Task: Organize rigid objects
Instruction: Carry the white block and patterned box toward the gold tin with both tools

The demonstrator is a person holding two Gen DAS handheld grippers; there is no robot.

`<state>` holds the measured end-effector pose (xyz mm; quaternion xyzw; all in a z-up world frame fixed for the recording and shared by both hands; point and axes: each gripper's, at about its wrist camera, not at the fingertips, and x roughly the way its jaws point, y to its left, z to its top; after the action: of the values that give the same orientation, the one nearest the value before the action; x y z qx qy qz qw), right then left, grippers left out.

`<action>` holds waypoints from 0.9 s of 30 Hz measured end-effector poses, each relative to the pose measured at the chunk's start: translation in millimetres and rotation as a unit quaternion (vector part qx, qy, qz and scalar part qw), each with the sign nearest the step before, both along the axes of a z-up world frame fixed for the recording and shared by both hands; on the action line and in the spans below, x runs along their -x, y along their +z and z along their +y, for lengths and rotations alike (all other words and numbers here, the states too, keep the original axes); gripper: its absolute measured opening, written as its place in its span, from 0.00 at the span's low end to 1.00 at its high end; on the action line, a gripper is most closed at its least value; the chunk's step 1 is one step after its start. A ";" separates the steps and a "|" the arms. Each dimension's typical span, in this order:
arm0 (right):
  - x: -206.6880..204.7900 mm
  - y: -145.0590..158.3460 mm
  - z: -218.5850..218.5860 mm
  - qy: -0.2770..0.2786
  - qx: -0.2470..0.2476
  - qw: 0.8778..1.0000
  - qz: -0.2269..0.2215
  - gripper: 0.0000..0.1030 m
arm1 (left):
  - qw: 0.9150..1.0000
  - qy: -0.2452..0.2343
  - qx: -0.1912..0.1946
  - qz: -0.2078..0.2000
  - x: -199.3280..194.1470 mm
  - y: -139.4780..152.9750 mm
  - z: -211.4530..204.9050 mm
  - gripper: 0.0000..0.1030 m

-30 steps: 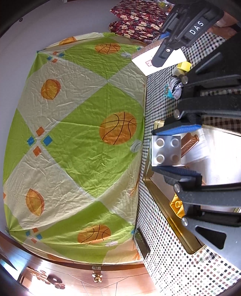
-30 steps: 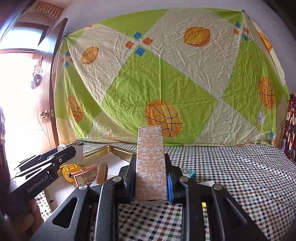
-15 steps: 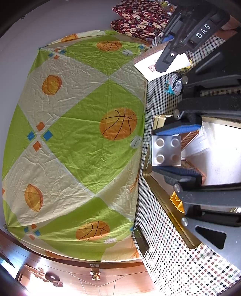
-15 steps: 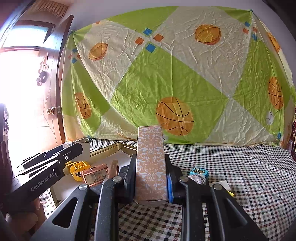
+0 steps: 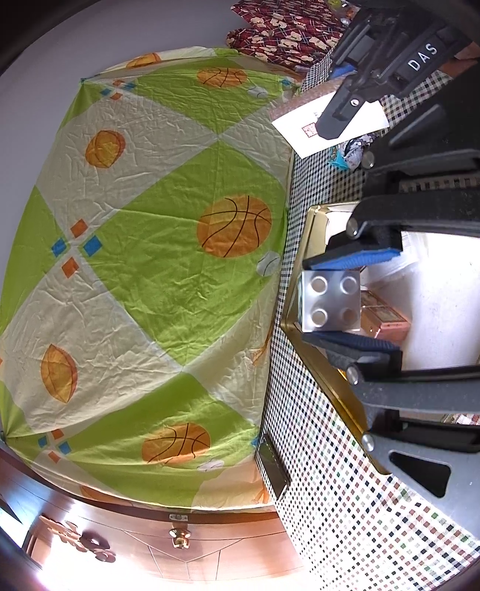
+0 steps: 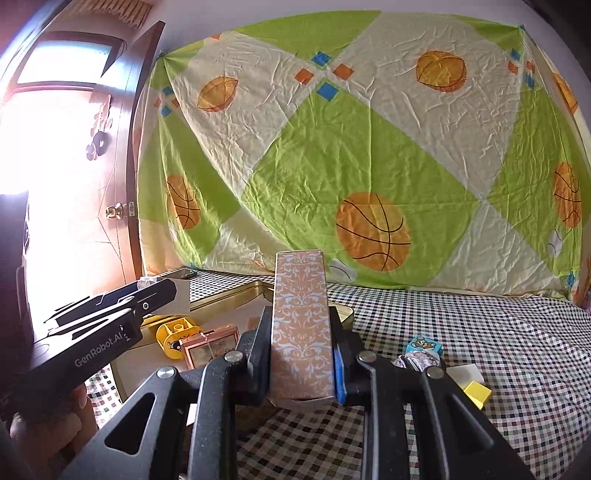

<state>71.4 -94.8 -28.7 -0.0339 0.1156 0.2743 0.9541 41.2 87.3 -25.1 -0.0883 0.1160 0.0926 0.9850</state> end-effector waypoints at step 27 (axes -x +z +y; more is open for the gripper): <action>-8.1 -6.5 42.1 0.033 0.034 0.999 0.020 0.27 | 0.998 0.023 0.001 0.058 -15.5 -7.0 37.4 0.30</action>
<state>79.5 -52.7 -35.1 -0.0643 0.1423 0.3025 0.9403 56.7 124.7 -32.1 -0.0863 0.1714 0.1204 0.9740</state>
